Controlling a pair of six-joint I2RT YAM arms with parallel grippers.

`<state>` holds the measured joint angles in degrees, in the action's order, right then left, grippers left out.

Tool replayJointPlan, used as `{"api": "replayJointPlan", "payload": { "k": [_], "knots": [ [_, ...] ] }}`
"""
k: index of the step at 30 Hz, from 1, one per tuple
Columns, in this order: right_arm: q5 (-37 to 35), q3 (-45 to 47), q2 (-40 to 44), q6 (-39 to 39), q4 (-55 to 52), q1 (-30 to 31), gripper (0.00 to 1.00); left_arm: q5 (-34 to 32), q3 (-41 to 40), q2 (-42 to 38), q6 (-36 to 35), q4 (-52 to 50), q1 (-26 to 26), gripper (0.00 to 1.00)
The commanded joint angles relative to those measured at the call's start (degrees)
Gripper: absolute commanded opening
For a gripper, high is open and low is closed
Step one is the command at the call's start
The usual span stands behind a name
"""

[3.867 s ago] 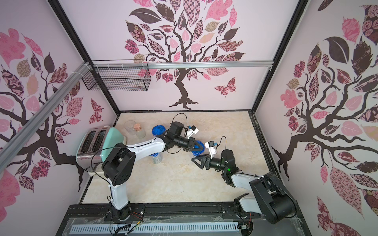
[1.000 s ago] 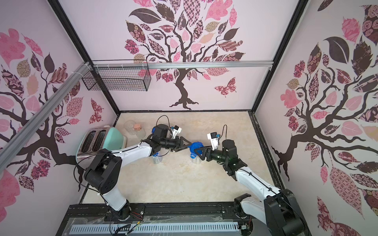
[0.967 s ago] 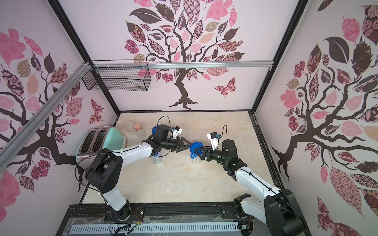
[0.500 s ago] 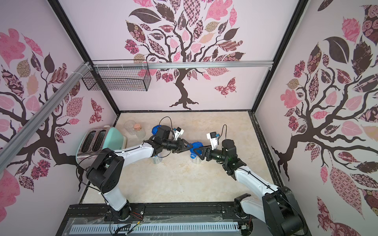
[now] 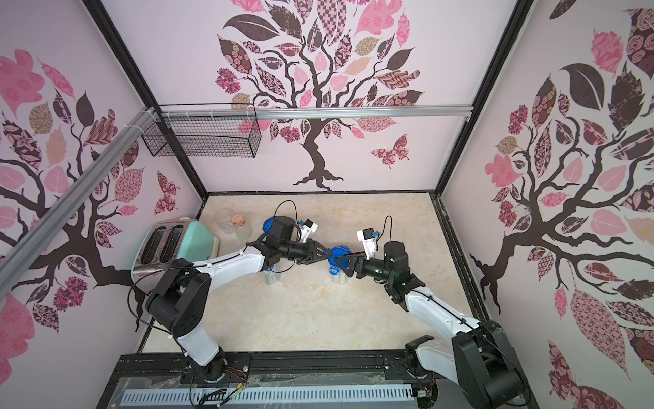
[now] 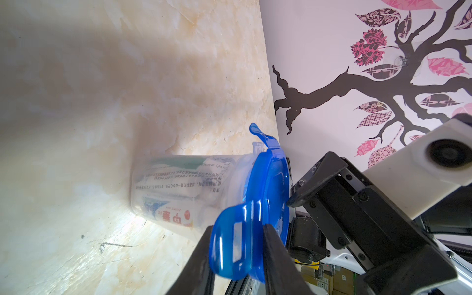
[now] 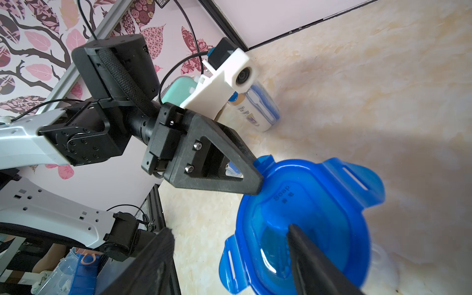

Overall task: Take out toiletry kits
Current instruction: Open the lid of the container.

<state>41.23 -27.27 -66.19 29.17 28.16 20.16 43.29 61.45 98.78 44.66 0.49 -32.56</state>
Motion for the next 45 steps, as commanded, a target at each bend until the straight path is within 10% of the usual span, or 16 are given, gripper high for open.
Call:
{"api": "replayJointPlan", "payload": {
  "k": [1,28,45],
  "knots": [
    [0.79,0.95,-0.68,0.34,-0.99,-0.04,0.73,-1.67,1.30,-1.92,-2.37,-2.82,0.20,0.33],
    [1.21,0.55,-0.89,0.62,-0.25,0.05,0.73,-0.66,2.79,-3.38,-3.97,-4.18,-0.49,0.01],
    [-4.31,0.49,5.80,0.80,-0.66,-0.04,0.81,-0.40,5.47,-3.60,-6.12,-5.72,-2.71,0.00]
  ]
}}
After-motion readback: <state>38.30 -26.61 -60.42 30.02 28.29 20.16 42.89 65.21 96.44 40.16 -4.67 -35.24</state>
